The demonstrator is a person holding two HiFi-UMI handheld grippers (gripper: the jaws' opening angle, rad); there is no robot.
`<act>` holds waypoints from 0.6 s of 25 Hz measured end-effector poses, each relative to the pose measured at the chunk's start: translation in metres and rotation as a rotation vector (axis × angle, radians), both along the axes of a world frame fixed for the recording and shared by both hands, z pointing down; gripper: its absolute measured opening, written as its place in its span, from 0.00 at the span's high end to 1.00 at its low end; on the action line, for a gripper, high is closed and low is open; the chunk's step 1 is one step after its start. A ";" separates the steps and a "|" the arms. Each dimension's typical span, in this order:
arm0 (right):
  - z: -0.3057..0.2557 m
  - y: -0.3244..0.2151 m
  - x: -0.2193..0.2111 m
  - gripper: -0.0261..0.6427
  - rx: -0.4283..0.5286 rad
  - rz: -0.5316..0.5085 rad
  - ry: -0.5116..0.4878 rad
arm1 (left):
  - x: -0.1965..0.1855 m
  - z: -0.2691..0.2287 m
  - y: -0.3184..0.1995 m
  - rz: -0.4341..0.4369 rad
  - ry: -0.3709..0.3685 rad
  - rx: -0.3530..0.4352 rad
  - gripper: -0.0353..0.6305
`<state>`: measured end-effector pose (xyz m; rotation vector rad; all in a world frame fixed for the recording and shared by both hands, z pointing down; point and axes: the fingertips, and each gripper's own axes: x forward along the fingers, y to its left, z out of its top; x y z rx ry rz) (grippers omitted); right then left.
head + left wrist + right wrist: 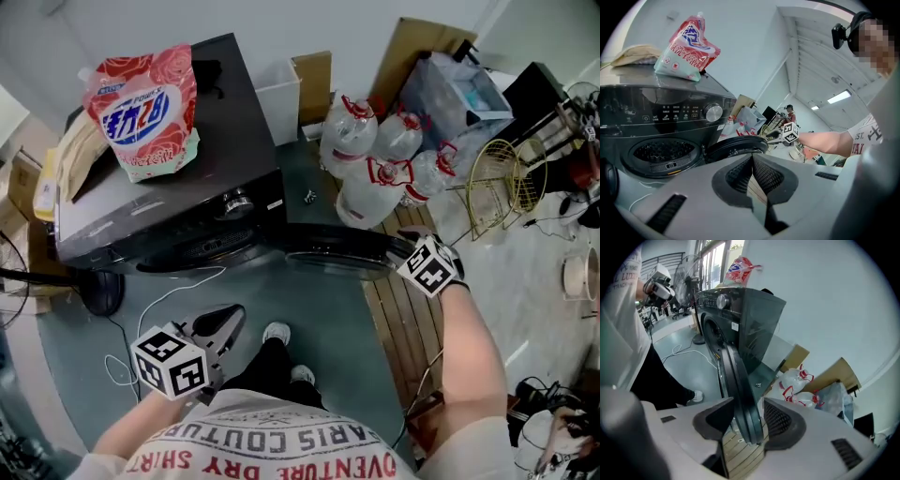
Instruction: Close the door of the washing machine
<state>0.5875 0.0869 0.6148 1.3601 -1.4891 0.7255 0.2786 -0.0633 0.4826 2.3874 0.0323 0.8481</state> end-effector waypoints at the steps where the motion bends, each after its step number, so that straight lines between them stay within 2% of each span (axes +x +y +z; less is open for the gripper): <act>1: 0.005 0.000 0.001 0.66 -0.024 -0.027 0.004 | 0.001 0.002 0.000 0.001 -0.005 -0.003 0.91; 5: 0.017 0.001 0.008 0.67 -0.091 -0.082 -0.002 | 0.006 0.009 -0.003 0.003 -0.015 -0.010 0.91; 8: 0.019 0.001 0.007 0.68 -0.091 -0.087 -0.049 | 0.006 0.013 -0.006 0.000 -0.025 -0.010 0.91; 10: 0.020 0.003 0.004 0.73 -0.096 -0.098 -0.074 | 0.008 0.014 -0.006 -0.002 -0.026 -0.012 0.91; 15: 0.021 0.003 0.003 0.76 -0.107 -0.108 -0.084 | 0.012 0.012 -0.003 -0.005 -0.014 -0.016 0.91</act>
